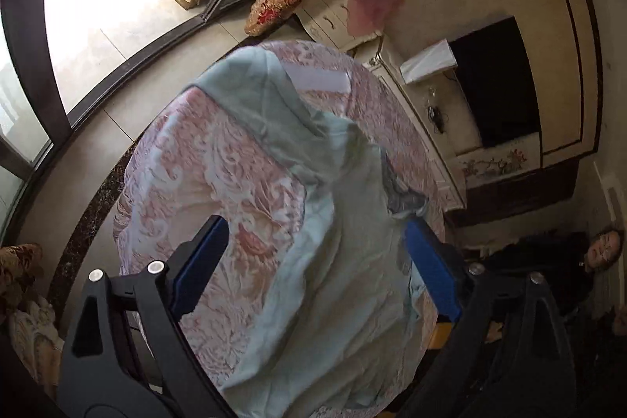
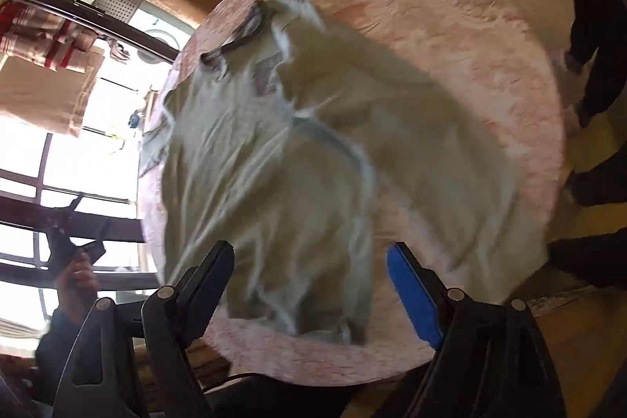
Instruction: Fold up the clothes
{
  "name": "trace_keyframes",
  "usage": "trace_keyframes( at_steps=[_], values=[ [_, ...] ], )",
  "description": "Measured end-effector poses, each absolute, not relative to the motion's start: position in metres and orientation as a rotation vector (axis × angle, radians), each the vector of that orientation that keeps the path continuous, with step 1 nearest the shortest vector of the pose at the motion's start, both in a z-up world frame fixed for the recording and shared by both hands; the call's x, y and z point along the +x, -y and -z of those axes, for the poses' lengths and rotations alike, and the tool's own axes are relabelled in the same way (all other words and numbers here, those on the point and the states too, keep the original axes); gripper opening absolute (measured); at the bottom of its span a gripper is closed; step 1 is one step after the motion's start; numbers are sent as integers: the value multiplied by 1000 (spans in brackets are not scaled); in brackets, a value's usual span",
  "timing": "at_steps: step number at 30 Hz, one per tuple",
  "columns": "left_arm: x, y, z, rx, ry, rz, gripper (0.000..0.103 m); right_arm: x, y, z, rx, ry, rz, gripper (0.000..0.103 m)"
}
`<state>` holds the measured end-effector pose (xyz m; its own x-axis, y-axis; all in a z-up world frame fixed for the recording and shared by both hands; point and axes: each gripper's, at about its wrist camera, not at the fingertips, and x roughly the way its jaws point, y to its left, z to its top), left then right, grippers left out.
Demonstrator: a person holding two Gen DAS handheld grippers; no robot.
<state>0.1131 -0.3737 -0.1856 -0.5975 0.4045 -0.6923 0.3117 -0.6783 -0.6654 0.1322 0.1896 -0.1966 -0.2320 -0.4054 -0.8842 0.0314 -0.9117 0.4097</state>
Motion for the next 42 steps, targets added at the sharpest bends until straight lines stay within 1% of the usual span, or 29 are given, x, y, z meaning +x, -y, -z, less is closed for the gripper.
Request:
trace_keyframes(
  at_steps=[1, 3, 4, 7, 8, 12, 14, 16, 18, 19, 22, 24, 25, 27, 28, 30, 31, 33, 35, 36, 37, 38, 40, 42],
  values=[
    [98, 338, 181, -1442, 1070, -2439, 93, 131, -198, 194, 1727, 362, 2286, 82],
    [62, 264, 173, -1519, 740, -2364, 93, 122, -210, 198, 1697, 260, 2326, 81],
    [41, 233, 169, -1528, 607, -2348, 93, 117, -216, 200, 1684, 214, 2340, 82],
    [-22, 153, 165, -1530, 332, -2308, 93, 102, -233, 209, 1677, 172, 2344, 81],
    [-45, 135, 167, -1532, 293, -2315, 93, 98, -239, 211, 1676, 163, 2347, 81],
    [-123, 89, 188, -1564, 200, -2328, 93, 86, -259, 217, 1663, 120, 2342, 81],
    [-150, 75, 195, -1514, 117, -2385, 92, 82, -261, 219, 1660, 37, 2327, 81],
    [-173, 64, 204, -1497, 5, -2403, 91, 79, -264, 223, 1658, -8, 2296, 81],
    [-192, 55, 218, -1523, -58, -2306, 88, 78, -268, 225, 1654, -11, 2273, 81],
    [-198, 51, 224, -1531, -102, -2249, 84, 77, -270, 225, 1650, -9, 2265, 81],
    [-207, 41, 238, -1531, -229, -2125, 82, 73, -281, 227, 1640, 46, 2249, 81],
    [-213, 37, 245, -1544, -277, -2058, 76, 71, -286, 231, 1635, 77, 2225, 82],
    [-216, 36, 247, -1546, -293, -2037, 71, 68, -286, 234, 1642, 83, 2209, 82],
    [-223, 35, 249, -1543, -315, -2008, 68, 64, -286, 240, 1650, 96, 2182, 81],
    [-227, 35, 250, -1546, -315, -1989, 64, 63, -285, 243, 1652, 103, 2170, 81],
    [-233, 33, 255, -1571, -315, -1935, 49, 61, -283, 248, 1646, 110, 2146, 81],
    [-235, 31, 258, -1577, -324, -1916, 39, 61, -281, 251, 1644, 105, 2131, 81],
    [-237, 30, 257, -1568, -330, -1902, 34, 62, -280, 257, 1647, 103, 2114, 81],
    [-239, 28, 256, -1558, -339, -1888, 27, 64, -282, 263, 1655, 129, 2106, 80],
    [-239, 28, 256, -1553, -345, -1880, 25, 64, -284, 266, 1657, 158, 2091, 80],
    [-239, 28, 255, -1546, -354, -1873, 20, 65, -285, 268, 1655, 187, 2072, 79],
    [-238, 27, 255, -1537, -361, -1867, 17, 66, -286, 270, 1654, 213, 2056, 72],
    [-235, 26, 254, -1519, -373, -1857, 16, 69, -289, 273, 1660, 236, 2068, 60],
    [-233, 25, 253, -1504, -380, -1855, 13, 73, -295, 275, 1677, 281, 2078, 55]
  ],
)
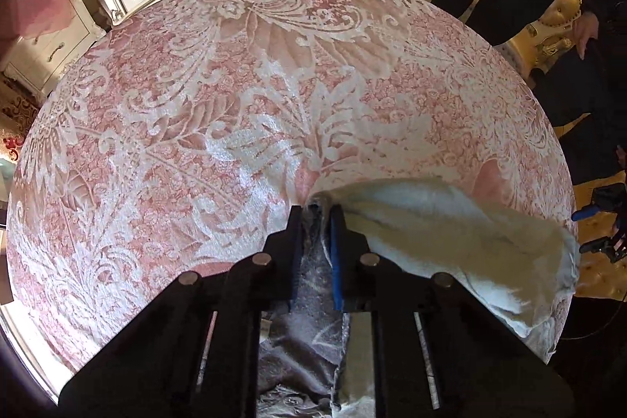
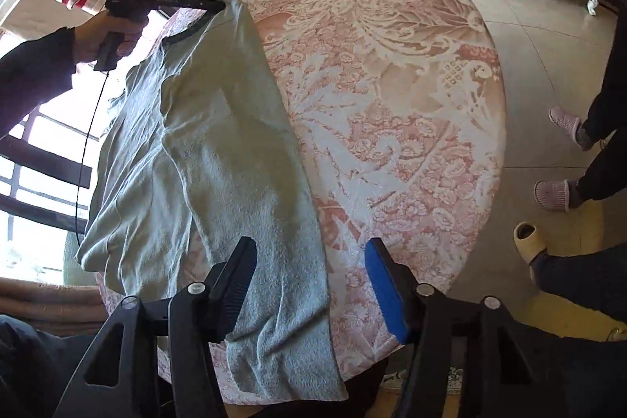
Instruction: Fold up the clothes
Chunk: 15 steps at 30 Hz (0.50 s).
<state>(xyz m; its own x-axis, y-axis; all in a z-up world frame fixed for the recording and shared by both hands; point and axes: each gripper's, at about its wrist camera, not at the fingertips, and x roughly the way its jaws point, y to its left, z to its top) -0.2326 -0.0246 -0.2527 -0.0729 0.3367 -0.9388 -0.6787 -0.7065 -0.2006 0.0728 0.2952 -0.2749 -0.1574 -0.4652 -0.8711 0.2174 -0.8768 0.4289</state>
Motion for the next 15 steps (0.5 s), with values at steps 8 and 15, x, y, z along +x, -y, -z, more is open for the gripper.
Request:
trace_keyframes(
  at_steps=[8, 15],
  values=[
    [-231, 31, 251, -1492, -359, -1851, 12, 108, -268, 272, 1679, -18, 2203, 51],
    [-237, 34, 257, -1492, -352, -1850, 12, 128, -242, 271, 1653, -169, 2313, 16]
  ],
)
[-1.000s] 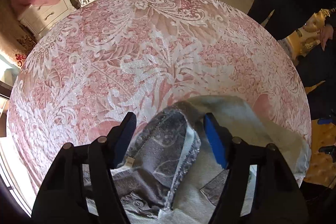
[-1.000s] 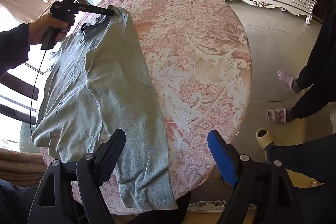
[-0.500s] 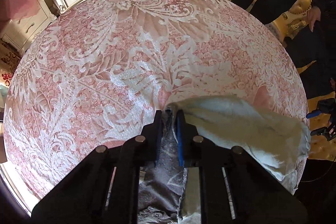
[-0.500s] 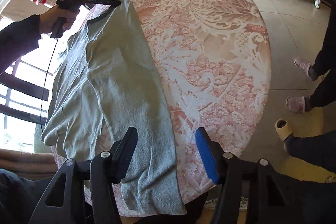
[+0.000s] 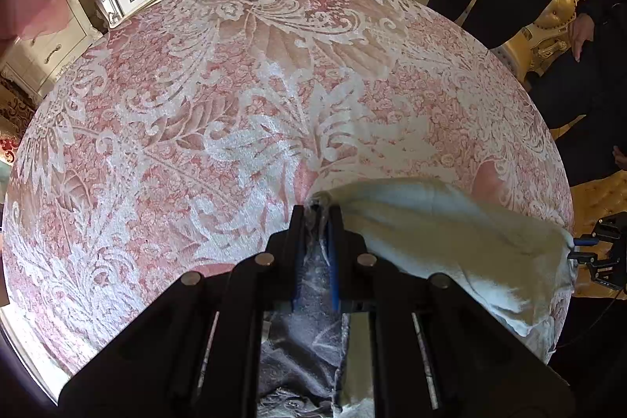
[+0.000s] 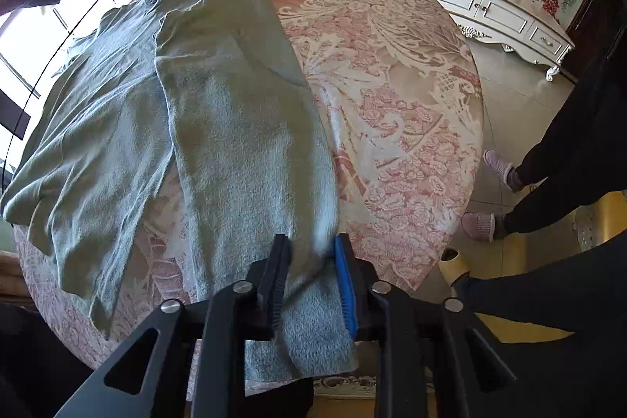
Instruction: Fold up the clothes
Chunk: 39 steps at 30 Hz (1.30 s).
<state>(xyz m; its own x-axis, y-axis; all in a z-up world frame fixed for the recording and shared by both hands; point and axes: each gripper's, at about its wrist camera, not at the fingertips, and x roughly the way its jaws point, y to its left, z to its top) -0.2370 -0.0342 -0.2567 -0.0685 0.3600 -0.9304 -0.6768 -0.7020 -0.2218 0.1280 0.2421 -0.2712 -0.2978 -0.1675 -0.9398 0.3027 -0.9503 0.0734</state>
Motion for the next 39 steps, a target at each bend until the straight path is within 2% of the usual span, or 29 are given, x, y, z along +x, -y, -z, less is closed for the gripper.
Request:
trace_keyframes(
  at_steps=[2, 16, 29, 32, 39],
  values=[
    [-238, 35, 257, -1494, -349, -1850, 12, 122, -252, 270, 1684, -86, 2274, 8],
    [-241, 36, 259, -1506, -353, -1858, 13, 80, -308, 237, 1685, 177, 2123, 7],
    [-243, 33, 261, -1507, -355, -1891, 13, -15, -358, 216, 1639, -399, 2207, 7],
    [-245, 34, 261, -1510, -351, -1890, 13, -43, -366, 229, 1652, -466, 2179, 7],
    [-245, 36, 260, -1526, -311, -1913, 16, -72, -384, 258, 1792, -424, 2065, 10]
  ],
)
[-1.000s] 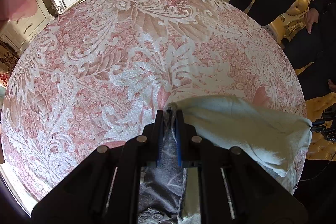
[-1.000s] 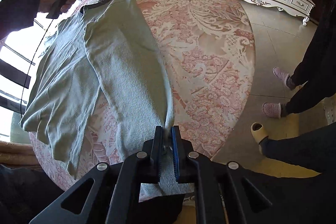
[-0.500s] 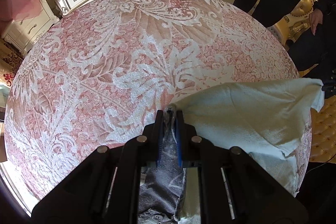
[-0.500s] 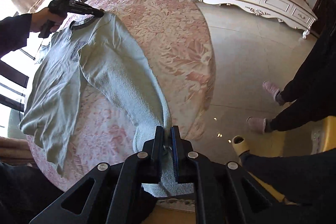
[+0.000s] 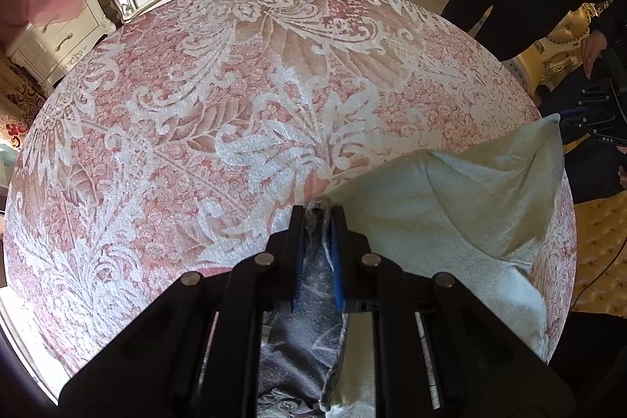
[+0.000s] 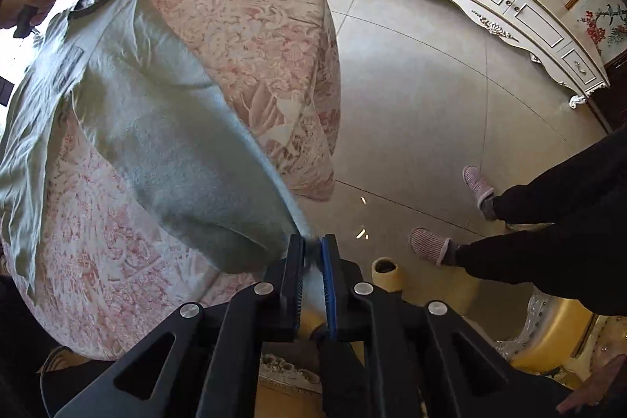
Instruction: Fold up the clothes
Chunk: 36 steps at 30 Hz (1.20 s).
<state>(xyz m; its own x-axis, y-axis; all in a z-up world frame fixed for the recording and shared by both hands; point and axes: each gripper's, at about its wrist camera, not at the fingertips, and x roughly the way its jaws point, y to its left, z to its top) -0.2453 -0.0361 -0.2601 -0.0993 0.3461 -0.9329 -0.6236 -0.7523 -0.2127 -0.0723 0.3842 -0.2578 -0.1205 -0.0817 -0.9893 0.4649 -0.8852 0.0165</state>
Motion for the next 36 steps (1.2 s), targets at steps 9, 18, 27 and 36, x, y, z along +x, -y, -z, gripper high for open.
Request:
trace_keyframes(
  at_steps=[9, 18, 27, 36],
  values=[
    [-233, 89, 211, -1308, 136, -2259, 59, -64, -338, 198, 1549, -82, 2325, 25],
    [-153, 230, 152, -1194, 689, -2542, 65, -94, -256, 217, 1539, 59, 2354, 27],
    [36, 455, 187, -1039, 1755, -2569, 91, -5, -352, 182, 1296, 1083, 2274, 77],
    [112, 500, 273, -894, 2305, -2324, 91, 102, -415, 270, 1115, 2066, 2184, 78]
  ],
)
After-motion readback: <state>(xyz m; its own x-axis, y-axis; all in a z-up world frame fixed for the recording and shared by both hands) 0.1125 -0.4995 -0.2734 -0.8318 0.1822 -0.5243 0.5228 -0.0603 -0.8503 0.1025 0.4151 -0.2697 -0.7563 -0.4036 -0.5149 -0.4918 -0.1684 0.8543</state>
